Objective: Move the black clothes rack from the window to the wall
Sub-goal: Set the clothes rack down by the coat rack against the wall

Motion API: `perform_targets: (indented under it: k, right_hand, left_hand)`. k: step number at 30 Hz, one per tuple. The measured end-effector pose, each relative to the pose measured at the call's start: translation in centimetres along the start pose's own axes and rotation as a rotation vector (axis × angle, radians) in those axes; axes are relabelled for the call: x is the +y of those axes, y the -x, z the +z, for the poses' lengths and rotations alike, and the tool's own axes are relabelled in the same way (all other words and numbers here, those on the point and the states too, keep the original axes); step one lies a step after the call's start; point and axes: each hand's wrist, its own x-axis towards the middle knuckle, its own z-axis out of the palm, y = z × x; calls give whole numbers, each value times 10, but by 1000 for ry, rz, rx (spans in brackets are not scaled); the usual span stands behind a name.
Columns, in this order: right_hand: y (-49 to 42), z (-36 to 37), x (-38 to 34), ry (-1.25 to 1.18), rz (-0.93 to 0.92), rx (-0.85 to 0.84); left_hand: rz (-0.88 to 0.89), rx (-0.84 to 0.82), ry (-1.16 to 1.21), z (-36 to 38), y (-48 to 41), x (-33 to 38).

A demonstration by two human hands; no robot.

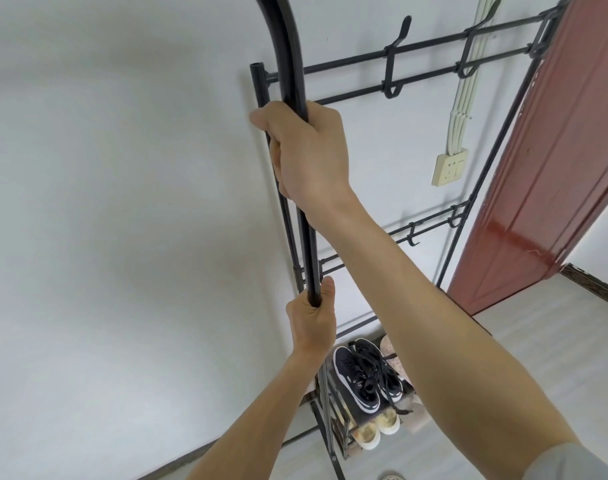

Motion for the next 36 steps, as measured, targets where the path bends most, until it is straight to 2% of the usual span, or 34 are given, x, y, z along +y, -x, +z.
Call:
perform_targets:
  k: [7,22,28,32,36]
  right_hand:
    - [-16,24,5,0,22,-29]
    - [-31,2,13,8,27,13]
    - [-23,12,17,17,-6,-82]
    - [-13,1,26,38,-111,-77]
    - [-17,-25,46,182,-181,-47]
  left_hand:
    - [22,84,31,-10,-22,8]
    - [-17,-12,7,7,-30,7]
    - [-42,20,-46,-9,-24,12]
    - [16,-101,-208,-13,-16,20]
    - [47,-282,-398,-12,-9,13]
